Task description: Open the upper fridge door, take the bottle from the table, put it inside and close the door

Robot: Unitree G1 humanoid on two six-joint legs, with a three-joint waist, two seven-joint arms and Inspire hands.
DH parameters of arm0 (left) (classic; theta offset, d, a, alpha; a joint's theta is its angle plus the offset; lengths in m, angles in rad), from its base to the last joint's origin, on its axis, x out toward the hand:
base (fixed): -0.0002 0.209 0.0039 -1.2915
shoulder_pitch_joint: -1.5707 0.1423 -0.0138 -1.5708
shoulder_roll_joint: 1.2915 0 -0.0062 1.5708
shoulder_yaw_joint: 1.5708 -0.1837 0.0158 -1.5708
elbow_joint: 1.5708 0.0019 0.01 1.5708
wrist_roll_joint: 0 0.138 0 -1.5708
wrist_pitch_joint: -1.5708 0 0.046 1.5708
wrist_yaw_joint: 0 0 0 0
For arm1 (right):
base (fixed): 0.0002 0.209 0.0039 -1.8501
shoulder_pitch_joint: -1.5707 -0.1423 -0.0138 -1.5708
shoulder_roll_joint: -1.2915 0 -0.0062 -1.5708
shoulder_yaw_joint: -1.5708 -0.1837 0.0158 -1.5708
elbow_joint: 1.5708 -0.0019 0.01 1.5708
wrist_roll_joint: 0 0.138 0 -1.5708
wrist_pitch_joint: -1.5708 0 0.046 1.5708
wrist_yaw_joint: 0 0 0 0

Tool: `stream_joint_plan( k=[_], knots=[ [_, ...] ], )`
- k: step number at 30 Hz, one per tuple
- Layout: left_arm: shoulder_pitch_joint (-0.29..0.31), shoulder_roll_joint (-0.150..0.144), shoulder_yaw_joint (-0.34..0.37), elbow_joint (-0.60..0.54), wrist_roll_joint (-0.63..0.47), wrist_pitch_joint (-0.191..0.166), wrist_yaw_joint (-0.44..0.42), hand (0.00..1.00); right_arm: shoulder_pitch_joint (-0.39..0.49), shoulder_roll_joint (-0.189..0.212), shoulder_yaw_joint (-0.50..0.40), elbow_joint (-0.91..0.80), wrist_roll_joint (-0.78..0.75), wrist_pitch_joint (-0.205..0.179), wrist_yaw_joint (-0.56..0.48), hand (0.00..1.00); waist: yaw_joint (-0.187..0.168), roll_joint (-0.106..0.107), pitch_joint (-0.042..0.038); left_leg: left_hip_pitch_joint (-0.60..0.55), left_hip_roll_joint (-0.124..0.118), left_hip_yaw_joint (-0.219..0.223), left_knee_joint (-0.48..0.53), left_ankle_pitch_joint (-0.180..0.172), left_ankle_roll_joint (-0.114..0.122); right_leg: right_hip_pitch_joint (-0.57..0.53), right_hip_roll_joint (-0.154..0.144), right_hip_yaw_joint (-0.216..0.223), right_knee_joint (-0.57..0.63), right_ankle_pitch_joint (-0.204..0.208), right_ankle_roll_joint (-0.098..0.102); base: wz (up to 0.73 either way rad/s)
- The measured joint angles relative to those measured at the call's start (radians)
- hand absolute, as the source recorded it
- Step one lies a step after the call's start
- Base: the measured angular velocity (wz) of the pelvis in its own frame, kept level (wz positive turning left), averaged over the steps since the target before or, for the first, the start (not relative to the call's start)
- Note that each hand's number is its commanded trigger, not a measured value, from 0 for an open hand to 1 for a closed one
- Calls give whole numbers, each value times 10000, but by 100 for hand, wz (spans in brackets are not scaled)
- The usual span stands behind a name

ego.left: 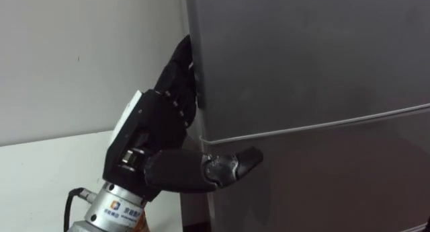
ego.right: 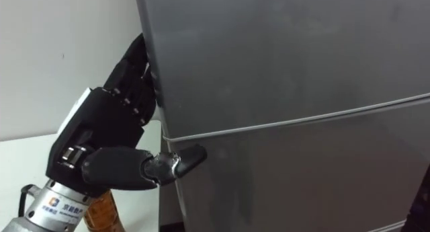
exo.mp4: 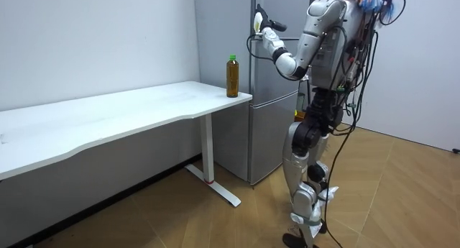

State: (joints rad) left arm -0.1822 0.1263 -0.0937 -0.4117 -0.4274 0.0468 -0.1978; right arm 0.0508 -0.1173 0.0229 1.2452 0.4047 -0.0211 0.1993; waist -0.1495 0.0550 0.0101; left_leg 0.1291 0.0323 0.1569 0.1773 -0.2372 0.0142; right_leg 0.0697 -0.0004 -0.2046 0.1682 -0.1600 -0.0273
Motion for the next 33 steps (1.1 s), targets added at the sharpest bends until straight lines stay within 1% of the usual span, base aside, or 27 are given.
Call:
stream_joint_plan(
  k=[3, 4, 5, 6, 7, 8, 9, 10, 11, 13, 14, 15, 16, 18, 19, 20, 21, 22, 23, 24, 25, 27, 28, 33],
  knots=[
    [0, -1, -33, 4, -1, -1, -58, 0, -2, -30, 49, -1, 3, 0, 104, 0, -4, -19, 10, 3, -3, 0, 0, 0, 0, 7, -5, -2, 1, 0, 1, 0],
    [0, -1, -64, 6, -1, 0, -67, 9, -5, -41, 70, 0, 4, 0, 138, 0, -4, -23, 12, 10, -4, -2, -2, 0, 0, 14, -7, -2, 0, -1, 2, 0],
    [0, -1, -70, 6, -1, 0, -70, 14, -5, -43, 81, -1, 4, 0, 150, 0, -5, -25, 14, 12, -4, -3, -3, 0, 0, 17, -7, -2, 0, -1, 3, 0],
    [0, -1, -72, 6, -1, 0, -74, 35, -7, -54, 137, -1, 6, 0, 170, 0, -5, -28, 16, 13, -4, -10, -5, 0, 0, 18, -7, -2, -1, -1, 3, 0],
    [0, -4, -83, 6, -1, 0, -76, 62, -17, -68, 167, 1, 15, 0, 205, 0, -8, -32, 18, 14, -4, -27, -10, 0, 0, 18, -6, -2, -3, -1, 3, 0],
    [0, -12, -82, 8, -1, 0, -76, 73, -22, -75, 200, 1, 49, 0, 217, 0, -10, -35, 20, 14, -4, -30, -15, 0, 0, 18, -6, -4, -4, -2, 4, 0],
    [0, -14, -75, 15, -18, 0, -70, 89, -31, -80, 274, 0, 108, 0, 218, 0, -12, -47, 27, 13, -5, -37, -16, 0, 0, 19, -6, -17, -6, -2, 4, 0],
    [0, -20, -54, 22, -18, 0, -53, 100, -32, -80, 321, 0, 141, 0, 217, 0, -12, -58, 30, 11, -5, -39, -16, 0, 0, 22, -7, -29, -10, -2, 5, 6],
    [0, -50, 56, 38, -18, 0, 17, 100, -32, -72, 342, 0, 184, 3, 217, 0, -10, -90, 43, 6, -5, -44, -15, 0, 0, 20, -12, -64, -18, -4, 7, 9],
    [0, -85, 202, 48, -94, -1, 201, 100, -20, -72, 375, -2, 215, 4, 216, 0, -9, -126, 23, -10, -22, -67, -14, 1, 1, 17, -37, -170, -63, -17, 29, 14],
    [1, -123, 212, 51, -150, -3, 226, 100, -20, -74, 394, -4, 233, 5, 215, 0, -3, -142, 19, -14, -28, -63, -14, 1, 1, 21, -44, -185, -118, -22, 37, 12],
    [0, -212, 214, 50, -169, -32, 295, 100, -30, -87, 446, -5, 238, 5, 214, 0, 18, -120, -12, -12, -38, -57, -14, 2, 3, 42, -52, -189, -163, -23, 46, 5],
    [0, -290, 213, 49, -254, -50, 315, 100, -28, -85, 502, -7, 233, 5, 211, 0, 36, -133, -20, -7, -48, -55, -15, 2, 3, 62, -61, -186, -161, -20, 59, 3],
    [0, -354, 155, 48, -458, -63, 315, 100, -26, -86, 623, -12, 233, 5, 187, 0, 36, -155, -26, 17, -64, -54, -18, 2, 3, 148, -71, -182, -178, -3, 86, 0],
    [28, -347, 69, 44, -547, -82, 292, 97, -24, -86, 664, -15, 230, 4, 152, 0, 57, -170, -21, 26, -78, -54, -19, 2, 3, 171, -86, -184, -175, 0, 98, 0],
    [29, -340, 23, 43, -583, -83, 283, 81, -26, -87, 670, -15, 227, 5, 124, 0, 82, -175, -19, 22, -85, -51, -20, 2, 4, 172, -95, -186, -175, 3, 107, 5],
    [29, -341, -139, 35, -647, -81, 270, 77, -51, -96, 728, -14, 226, 5, 74, 0, 99, -177, -18, 13, -97, -50, -19, 2, 4, 173, -112, -189, -172, 13, 127, 4],
    [29, -344, -154, 36, -653, -75, 271, 63, -62, -91, 737, -13, 224, 5, 67, 0, 106, -177, -18, 11, -109, -52, -18, 2, 4, 181, -128, -187, -172, 22, 143, 0],
    [29, -360, -164, 37, -653, -68, 271, 58, -61, -87, 737, -13, 223, 5, 68, 0, 106, -176, -18, 11, -115, -51, -18, 2, 4, 187, -134, -185, -172, 26, 150, 0],
    [28, -356, -213, 38, -654, -51, 271, 44, -56, -87, 737, -11, 231, 5, 67, 0, 104, -173, -15, 12, -124, -51, -18, 2, 5, 188, -144, -180, -172, 33, 162, 0],
    [28, -354, -286, 43, -674, -37, 269, 24, -55, -88, 739, -8, 244, 5, 68, 0, 104, -175, -12, 13, -129, -50, -17, 2, 6, 187, -149, -174, -172, 36, 166, 0],
    [28, -352, -326, 48, -715, -28, 267, 4, -60, -87, 742, -9, 258, 4, 68, 0, 105, -176, -5, 13, -133, -49, -17, 3, 8, 183, -151, -172, -172, 36, 168, 0],
    [29, -348, -380, 49, -716, -25, 261, 0, -59, -88, 741, -8, 259, 5, 68, 0, 105, -167, 5, 20, -133, -49, -13, 5, 12, 169, -151, -173, -174, 36, 169, 3],
    [29, -344, -378, 68, -715, -17, 261, 0, -66, -98, 739, -9, 263, 3, 67, 0, 122, -129, 43, 22, -131, -52, -6, 27, 50, 154, -149, -181, -174, 33, 173, 1]
  ],
)
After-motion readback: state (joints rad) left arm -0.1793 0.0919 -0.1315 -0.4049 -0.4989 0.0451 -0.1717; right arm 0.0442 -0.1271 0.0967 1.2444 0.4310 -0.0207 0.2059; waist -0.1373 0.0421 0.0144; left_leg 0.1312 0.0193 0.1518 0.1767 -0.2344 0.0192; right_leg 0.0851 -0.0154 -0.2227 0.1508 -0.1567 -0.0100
